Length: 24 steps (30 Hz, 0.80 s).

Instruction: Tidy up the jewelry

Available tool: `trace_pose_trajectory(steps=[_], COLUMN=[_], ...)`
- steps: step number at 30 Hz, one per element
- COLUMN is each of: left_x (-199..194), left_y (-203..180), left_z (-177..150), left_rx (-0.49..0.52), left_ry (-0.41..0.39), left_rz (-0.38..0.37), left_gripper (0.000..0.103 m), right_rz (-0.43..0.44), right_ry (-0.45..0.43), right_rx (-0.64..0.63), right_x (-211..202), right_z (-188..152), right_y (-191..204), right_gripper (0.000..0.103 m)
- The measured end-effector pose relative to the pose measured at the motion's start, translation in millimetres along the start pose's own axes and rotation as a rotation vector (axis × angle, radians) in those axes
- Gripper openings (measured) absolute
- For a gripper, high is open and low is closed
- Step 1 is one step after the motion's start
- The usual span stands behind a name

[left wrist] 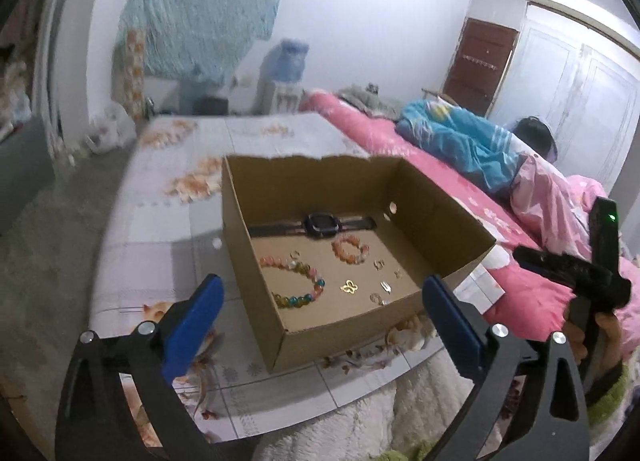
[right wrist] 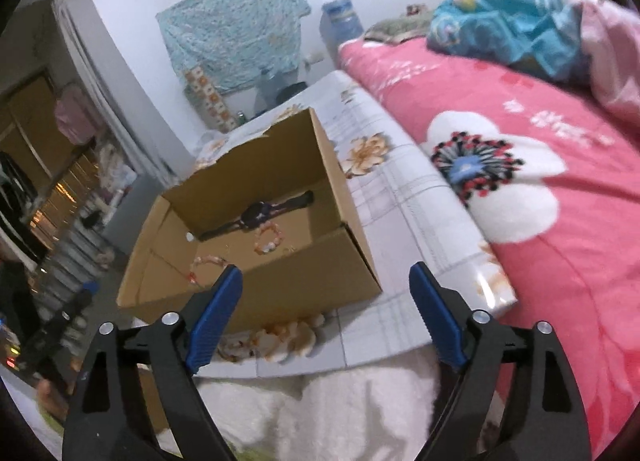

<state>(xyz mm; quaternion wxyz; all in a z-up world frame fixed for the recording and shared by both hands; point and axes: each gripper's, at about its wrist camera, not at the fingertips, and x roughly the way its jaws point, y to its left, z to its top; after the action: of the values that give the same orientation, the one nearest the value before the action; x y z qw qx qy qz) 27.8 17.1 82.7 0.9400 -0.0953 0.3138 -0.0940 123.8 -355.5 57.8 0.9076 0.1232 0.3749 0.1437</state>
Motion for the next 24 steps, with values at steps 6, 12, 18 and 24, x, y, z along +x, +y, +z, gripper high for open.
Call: trace_pose_trajectory(steps=[6,12,18,24], left_x=[-3,4,12,30], left_y=[-33,-65,-82,-91], left_z=[-7,-13,-20,-25], left_rx=[0.029,0.101,0.133,0.075], left_ry=[0.007,-0.001,-0.01,0.032], left_rz=[0.127,0.247,0.255,0.223], left_gripper=[0.097,0.098,0.098,0.097], right_rz=[-0.102,-0.189,-0.228,-0.22], right_ry=[-0.068,-0.121,-0.147,-0.14], right_rx=[-0.105,-0.197,-0.252,-0.27], right_x=[-19,-27,-33,-33], right_z=[-16,-19,-21,-18], right_y=[24,43,50,48], right_gripper=[0.093,0.095,0.095,0.095])
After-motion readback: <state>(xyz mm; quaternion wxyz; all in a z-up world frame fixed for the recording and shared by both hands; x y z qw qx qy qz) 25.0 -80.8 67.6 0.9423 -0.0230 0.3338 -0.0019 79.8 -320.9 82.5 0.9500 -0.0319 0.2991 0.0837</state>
